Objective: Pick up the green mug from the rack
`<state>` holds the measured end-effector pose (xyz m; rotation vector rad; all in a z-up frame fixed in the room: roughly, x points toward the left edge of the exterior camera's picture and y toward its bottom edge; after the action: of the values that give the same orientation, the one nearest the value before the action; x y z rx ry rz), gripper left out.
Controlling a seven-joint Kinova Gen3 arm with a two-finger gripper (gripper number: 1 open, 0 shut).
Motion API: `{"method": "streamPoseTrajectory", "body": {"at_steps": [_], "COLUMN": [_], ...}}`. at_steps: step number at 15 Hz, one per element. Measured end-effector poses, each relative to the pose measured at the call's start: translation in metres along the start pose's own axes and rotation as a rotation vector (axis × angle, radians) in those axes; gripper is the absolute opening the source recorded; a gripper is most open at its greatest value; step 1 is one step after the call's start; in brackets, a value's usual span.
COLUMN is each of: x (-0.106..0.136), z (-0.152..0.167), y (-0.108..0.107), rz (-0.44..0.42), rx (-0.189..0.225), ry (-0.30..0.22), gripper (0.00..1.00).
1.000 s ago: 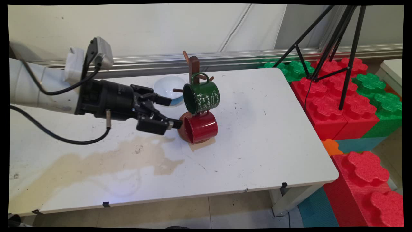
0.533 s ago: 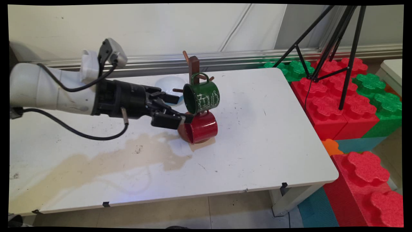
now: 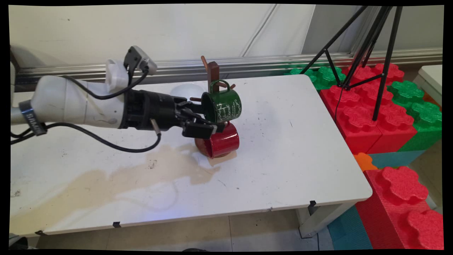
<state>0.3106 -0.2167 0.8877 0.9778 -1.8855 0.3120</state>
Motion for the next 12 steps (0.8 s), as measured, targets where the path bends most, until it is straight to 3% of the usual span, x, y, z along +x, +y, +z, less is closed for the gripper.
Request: {"method": "streamPoseTrajectory", "body": {"at_steps": [12], "x": [0.005], "z": [0.031], "y": [0.009], "rz": [-0.050], "rx": [0.027], "ry": [0.028], "gripper": [1.00]}}
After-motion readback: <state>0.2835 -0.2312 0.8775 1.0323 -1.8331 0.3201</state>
